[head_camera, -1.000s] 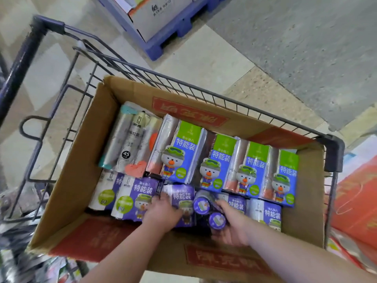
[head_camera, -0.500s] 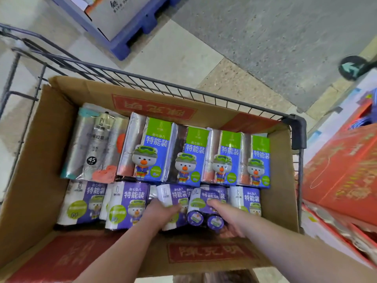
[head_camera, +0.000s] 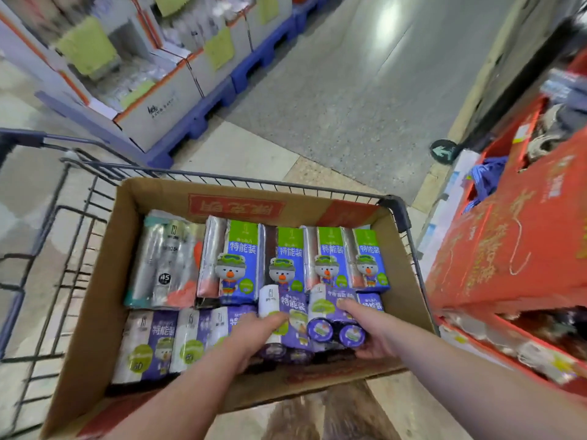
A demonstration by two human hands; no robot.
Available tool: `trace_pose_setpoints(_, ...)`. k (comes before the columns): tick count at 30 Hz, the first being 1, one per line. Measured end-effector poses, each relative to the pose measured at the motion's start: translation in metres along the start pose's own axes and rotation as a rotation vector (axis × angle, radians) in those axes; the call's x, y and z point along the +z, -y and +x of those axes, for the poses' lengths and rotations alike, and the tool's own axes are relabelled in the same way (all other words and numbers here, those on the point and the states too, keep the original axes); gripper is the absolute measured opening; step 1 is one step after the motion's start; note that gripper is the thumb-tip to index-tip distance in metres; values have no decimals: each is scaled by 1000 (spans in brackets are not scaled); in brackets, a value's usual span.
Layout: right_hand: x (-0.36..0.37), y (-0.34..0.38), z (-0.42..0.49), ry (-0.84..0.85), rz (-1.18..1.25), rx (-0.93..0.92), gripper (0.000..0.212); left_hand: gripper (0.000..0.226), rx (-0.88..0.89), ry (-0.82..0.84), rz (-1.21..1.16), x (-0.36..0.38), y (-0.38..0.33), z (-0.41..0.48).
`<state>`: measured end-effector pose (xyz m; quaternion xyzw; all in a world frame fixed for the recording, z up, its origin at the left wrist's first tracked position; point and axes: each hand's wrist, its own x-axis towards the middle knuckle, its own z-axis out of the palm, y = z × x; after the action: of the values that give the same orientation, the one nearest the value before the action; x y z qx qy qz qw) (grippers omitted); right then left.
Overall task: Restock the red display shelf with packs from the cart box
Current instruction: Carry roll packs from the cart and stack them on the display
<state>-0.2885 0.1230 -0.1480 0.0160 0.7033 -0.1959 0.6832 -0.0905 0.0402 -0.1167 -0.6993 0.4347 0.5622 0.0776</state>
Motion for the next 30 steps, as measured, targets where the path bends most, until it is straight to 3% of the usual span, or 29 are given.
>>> trace_pose_setpoints(4, 3, -19, -29, -66, 155, -150, 36, 29, 150, 32, -46, -13, -3, -27)
trace_pose_setpoints(7, 7, -35, -58, -80, 229, -276, 27, 57, 236, 98, -91, -23, 2, -44)
trace_pose_setpoints(9, 9, -49, -78, -79, 280, -362, 21, 63, 311, 103, -80, -28, 7, -53)
trace_pose_setpoints(12, 9, -75, -103, -152, 335, -461, 30, 55, 378, 163, -107, -30, 10, -67)
trace_pose_setpoints(15, 8, -102, -132, -252, 338, -515, 24, 27, 466, 210, -89, -21, 10, -84)
trace_pose_setpoints(25, -30, -200, -206, -467, 531, -618, 34, 16, 690, 453, 75, 63, -8, -159)
trace_pose_setpoints(30, -73, -266, -239, -604, 708, -657, 31, 31, 736, 539, 196, 133, -9, -203)
